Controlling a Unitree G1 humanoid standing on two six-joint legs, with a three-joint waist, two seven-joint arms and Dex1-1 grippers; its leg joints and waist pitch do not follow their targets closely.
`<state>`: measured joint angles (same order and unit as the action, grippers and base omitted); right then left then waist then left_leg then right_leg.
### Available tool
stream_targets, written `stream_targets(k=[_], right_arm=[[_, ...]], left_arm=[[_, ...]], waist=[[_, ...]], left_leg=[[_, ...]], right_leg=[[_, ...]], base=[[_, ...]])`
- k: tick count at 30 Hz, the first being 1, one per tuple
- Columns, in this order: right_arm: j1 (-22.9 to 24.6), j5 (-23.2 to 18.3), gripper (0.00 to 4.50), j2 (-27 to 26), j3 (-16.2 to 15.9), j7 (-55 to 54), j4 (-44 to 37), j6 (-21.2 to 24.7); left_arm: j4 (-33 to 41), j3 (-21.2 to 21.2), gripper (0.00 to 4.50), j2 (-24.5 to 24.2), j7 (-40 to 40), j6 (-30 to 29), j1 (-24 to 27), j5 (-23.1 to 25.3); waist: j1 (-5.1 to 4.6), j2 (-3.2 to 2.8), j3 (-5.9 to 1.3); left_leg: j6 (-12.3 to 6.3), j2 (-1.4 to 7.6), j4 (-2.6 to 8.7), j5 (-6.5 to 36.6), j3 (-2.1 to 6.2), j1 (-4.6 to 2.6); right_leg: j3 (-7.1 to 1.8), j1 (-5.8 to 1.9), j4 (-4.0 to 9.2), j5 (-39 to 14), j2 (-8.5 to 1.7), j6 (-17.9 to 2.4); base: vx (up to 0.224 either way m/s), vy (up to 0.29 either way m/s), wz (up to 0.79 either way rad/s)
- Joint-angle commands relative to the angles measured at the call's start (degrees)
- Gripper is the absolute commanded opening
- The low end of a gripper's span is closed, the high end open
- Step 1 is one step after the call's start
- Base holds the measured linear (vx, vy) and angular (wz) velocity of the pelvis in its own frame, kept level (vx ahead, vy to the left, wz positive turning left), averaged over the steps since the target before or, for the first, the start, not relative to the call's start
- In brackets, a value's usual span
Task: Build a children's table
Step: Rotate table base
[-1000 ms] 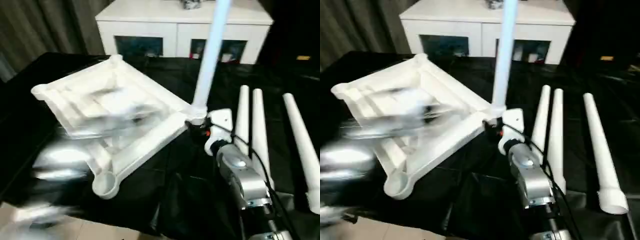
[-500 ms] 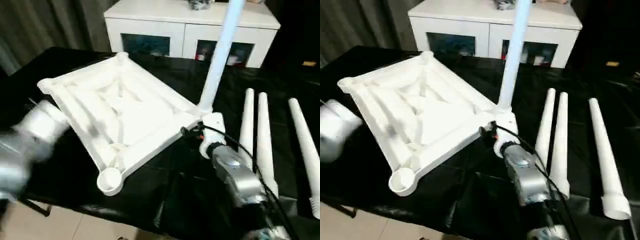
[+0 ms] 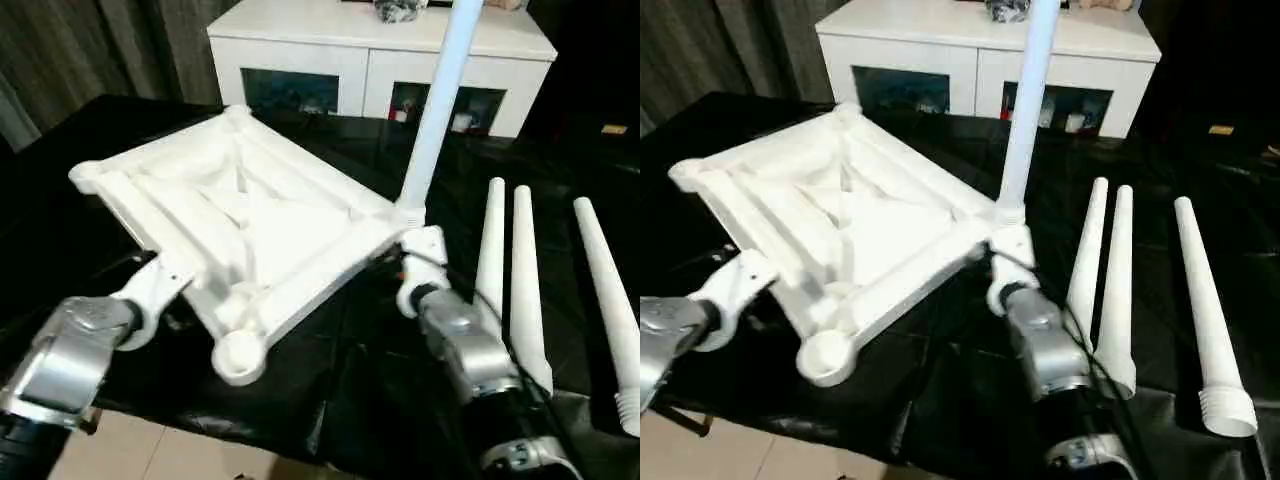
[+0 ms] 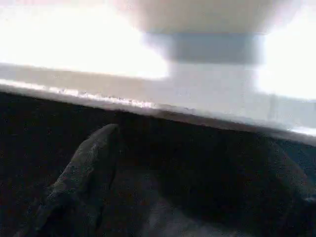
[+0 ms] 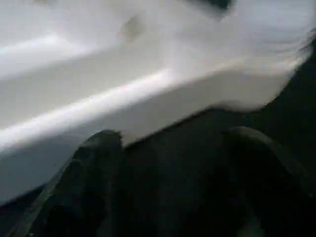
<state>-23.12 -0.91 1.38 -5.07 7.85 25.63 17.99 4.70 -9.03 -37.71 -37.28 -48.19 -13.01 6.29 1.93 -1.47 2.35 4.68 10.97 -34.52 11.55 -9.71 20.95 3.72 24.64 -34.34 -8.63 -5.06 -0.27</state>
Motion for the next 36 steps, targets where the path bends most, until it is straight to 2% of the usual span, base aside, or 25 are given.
stream_targets(k=[1, 4, 7, 8, 11, 14, 15, 16, 19, 20, 21, 22, 23, 24, 25, 26, 27, 28, 30, 31, 33, 34, 35, 36], right_arm=[[-0.9, -0.3, 3.84, -0.9, -2.0, 2.3, 1.6, -0.6], [-1.2, 0.1, 3.84, -1.5, -3.5, 3.9, 2.6, -1.5], [-1.2, 0.0, 3.84, -2.6, -5.6, 6.3, 1.0, -2.1], [-1.2, 0.0, 3.84, -2.6, -5.6, 6.3, 1.0, -2.1], [-1.3, 0.5, 3.84, -2.2, -6.1, 6.8, 0.7, -2.7], [-0.8, 0.6, 3.84, -1.4, -5.7, 7.1, -0.8, -2.6], [-0.2, 1.1, 3.84, -0.3, -5.3, 6.9, -3.1, -2.0], [0.3, 1.3, 3.84, 0.4, -5.1, 6.9, -4.5, -1.5], [2.2, 1.5, 3.84, 2.5, -4.2, 7.0, -10.6, 1.2], [2.2, 1.5, 3.84, 2.5, -4.2, 7.0, -10.9, 1.3], [3.6, 2.1, 3.84, 4.3, -3.8, 6.9, -15.5, 3.2], [3.6, 2.1, 3.84, 4.4, -3.8, 6.9, -15.7, 3.2], [4.1, 2.5, 3.84, 5.1, -3.5, 6.8, -17.7, 4.2], [4.6, 3.2, 3.84, 6.5, -3.0, 6.3, -21.0, 6.9], [4.6, 3.2, 3.84, 6.5, -3.0, 6.3, -21.0, 6.9], [4.2, 4.7, 3.84, 7.8, -2.3, 5.0, -24.2, 12.3], [4.2, 4.7, 3.84, 7.9, -2.3, 5.0, -24.2, 12.3], [3.0, 5.8, 3.84, 8.8, -0.9, 3.4, -26.9, 20.4], [2.9, 5.8, 4.01, 8.8, -0.9, 3.4, -27.0, 20.7], [1.5, 3.6, 4.11, 7.9, 3.4, 1.3, -28.6, 28.4], [0.1, 3.8, 4.21, 8.1, 5.7, -0.4, -29.2, 35.4], [-0.4, 4.3, 4.21, 8.1, 6.6, -1.4, -28.8, 36.5], [-0.8, 4.7, 4.36, 8.1, 7.3, -2.2, -28.5, 37.1], [-1.5, 4.6, 4.36, 7.7, 9.3, -3.5, -28.1, 39.2]], left_arm=[[1.9, -1.7, 4.22, 0.9, -0.8, -0.3, -0.7, -1.5], [2.9, -2.5, 4.47, 1.7, -0.8, -0.7, -1.0, -2.0], [5.7, -5.1, 4.47, 3.9, -1.1, -1.2, -1.1, -3.0], [5.7, -5.1, 4.47, 3.9, -1.1, -1.2, -1.1, -3.0], [6.1, -7.0, 4.47, 6.4, -1.1, -0.6, -1.6, -2.7], [5.8, -10.2, 4.47, 9.8, -0.9, 0.4, -2.8, -2.2], [5.0, -12.1, 4.47, 12.3, -0.5, 0.8, -3.8, -2.1], [4.5, -12.6, 4.47, 13.4, -0.3, 1.3, -4.1, -2.2], [2.9, -14.0, 4.47, 16.2, 0.7, 3.3, -4.9, -2.0], [2.9, -14.0, 4.47, 16.3, 0.7, 3.4, -5.0, -2.0], [1.9, -14.3, 4.47, 18.1, 1.4, 5.1, -5.4, -2.1], [1.9, -14.3, 4.47, 18.1, 1.4, 5.1, -5.4, -2.1], [1.7, -14.2, 4.47, 19.0, 1.5, 6.1, -5.5, -2.4], [1.6, -14.0, 4.47, 19.9, 1.8, 6.1, -5.8, -2.6], [1.6, -14.0, 4.47, 19.9, 1.8, 6.1, -5.8, -2.6], [2.4, -14.6, 4.47, 19.0, 0.6, 5.9, -5.9, -2.5], [2.4, -14.6, 4.47, 19.0, 0.6, 5.9, -5.9, -2.5], [3.6, -14.4, 4.47, 17.7, -0.5, 6.0, -5.9, -2.7], [3.6, -14.4, 4.5, 17.7, -0.6, 6.0, -5.9, -2.7], [5.5, -13.5, 4.5, 15.9, -2.8, 7.0, -5.7, -3.9], [7.9, -12.3, 4.5, 13.8, -5.7, 9.0, -5.2, -5.9], [9.3, -11.2, 4.5, 13.3, -7.0, 9.8, -4.9, -7.3], [10.3, -10.5, 4.5, 13.0, -7.9, 10.3, -4.8, -8.3], [12.0, -8.4, 4.5, 13.0, -8.6, 10.4, -5.0, -10.1]], waist=[[-0.18, -0.59, -3.44], [-0.21, -0.4, -3.41], [-0.17, -0.15, -3.32], [-0.1, -0.29, -3.3], [-0.16, -0.14, -3.25], [0.18, -0.57, -3.34], [0.23, -1.04, -3.22], [0.23, -1.04, -3.22], [0.31, -0.69, -3.37], [0.25, -0.61, -3.4], [0.11, -0.71, -3.53], [0.11, -0.71, -3.53], [0.03, -0.46, -3.48], [-0.08, -0.92, -3.34], [-0.11, -0.71, -3.39], [-0.12, -1.19, -3.21], [-0.25, -0.92, -3.18], [-0.31, -1.06, -3.05], [-0.41, -1.1, -3.09], [-0.57, -1.08, -3.02], [-0.54, -1.24, -3.13], [-0.52, -0.95, -3.18], [-0.42, -1.16, -3.18], [-0.44, -1.11, -3.11]], left_leg=[[-0.1, 0.97, 4.6, 12.1, 0.19, -0.2], [-0.22, 0.96, 4.55, 12.3, 0.13, -0.24], [-0.4, 1.07, 4.62, 12.6, 0.17, -0.18], [-0.36, 1.1, 4.64, 12.7, 0.22, -0.18], [-0.39, 1.03, 4.61, 12.9, 0.12, -0.13], [-0.15, 1.04, 4.48, 13.4, 0.01, -0.56], [0.08, 1.05, 4.55, 13.8, 0.09, -0.57], [0.08, 1.05, 4.55, 13.8, 0.09, -0.57], [0.02, 0.93, 4.55, 13.0, 0.21, -0.01], [-0.07, 0.94, 4.51, 12.8, 0.2, 0.0], [-0.32, 0.93, 4.38, 12.2, 0.19, 0.07], [-0.32, 0.93, 4.38, 12.2, 0.19, 0.07], [-0.74, 0.82, 4.39, 12.2, 0.22, 0.27], [-0.59, 0.87, 4.44, 12.7, 0.2, 0.16], [-0.56, 0.85, 4.36, 12.7, 0.19, 0.13], [-0.47, 0.82, 4.54, 13.6, 0.3, 0.13], [-0.36, 0.8, 4.55, 14.7, 0.26, -0.03], [-0.13, 0.74, 4.63, 14.9, 0.38, -0.04], [0.19, 0.79, 4.73, 15.7, 0.45, -0.19], [0.47, 0.69, 4.66, 16.1, 0.48, -0.37], [0.93, 0.79, 4.74, 15.1, 0.56, -0.35], [1.09, 0.81, 4.67, 14.7, 0.52, -0.38], [1.39, 0.81, 4.62, 13.8, 0.43, -0.41], [1.64, 0.82, 4.59, 13.3, 0.32, -0.45]], right_leg=[[-2.19, -3.54, 3.09, -9.9, -2.0, -12.3], [-2.18, -3.5, 3.23, -10.6, -2.01, -12.2], [-2.22, -3.54, 3.34, -12.5, -2.09, -11.7], [-2.2, -3.51, 3.39, -13.1, -2.12, -11.5], [-2.23, -3.4, 3.57, -13.8, -2.02, -11.2], [-2.32, -3.14, 3.7, -13.8, -1.96, -11.0], [-2.26, -3.14, 3.77, -13.9, -1.82, -10.7], [-2.26, -3.14, 3.77, -13.9, -1.82, -10.7], [-2.2, -3.8, 3.74, -11.7, -1.82, -10.1], [-2.22, -3.79, 3.7, -11.5, -1.81, -10.0], [-2.22, -3.86, 3.68, -10.3, -1.85, -10.2], [-2.22, -3.86, 3.68, -10.3, -1.85, -10.2], [-2.17, -4.05, 3.84, -11.5, -1.86, -9.8], [-2.14, -3.95, 4.14, -12.5, -1.78, -9.5], [-2.12, -3.98, 4.1, -12.8, -1.75, -9.3], [-2.06, -3.89, 4.16, -14.8, -1.69, -9.1], [-2.04, -3.81, 4.42, -16.8, -1.64, -8.5], [-2.02, -3.85, 4.42, -17.7, -1.54, -8.1], [-2.03, -3.78, 4.42, -18.7, -1.53, -8.0], [-2.08, -3.75, 4.47, -19.3, -1.55, -7.9], [-2.09, -3.71, 4.19, -18.0, -1.61, -8.4], [-2.08, -3.68, 4.14, -17.4, -1.61, -8.6], [-2.14, -3.65, 3.93, -16.4, -1.73, -9.1], [-2.19, -3.59, 3.86, -15.6, -1.68, -9.3]], base=[[0.0, 0.0, 0.0], [0.0, 0.0, 0.0], [0.0, 0.0, 0.0], [0.0, 0.0, 0.0], [0.0, 0.0, 0.0], [0.0, 0.0, 0.0], [0.0, 0.0, 0.0], [0.0, 0.0, 0.0], [0.0, 0.0, 0.0], [0.0, 0.0, 0.0], [0.0, 0.0, 0.0], [0.0, 0.0, 0.0], [0.0, 0.0, 0.0], [0.0, 0.0, 0.0], [0.0, 0.0, 0.0], [0.0, 0.0, 0.0], [0.0, 0.0, 0.0], [0.0, 0.0, 0.0], [0.0, 0.0, 0.0], [0.0, 0.0, 0.0], [0.0, 0.0, 0.0], [0.0, 0.0, 0.0], [0.0, 0.0, 0.0], [0.0, 0.0, 0.0]])
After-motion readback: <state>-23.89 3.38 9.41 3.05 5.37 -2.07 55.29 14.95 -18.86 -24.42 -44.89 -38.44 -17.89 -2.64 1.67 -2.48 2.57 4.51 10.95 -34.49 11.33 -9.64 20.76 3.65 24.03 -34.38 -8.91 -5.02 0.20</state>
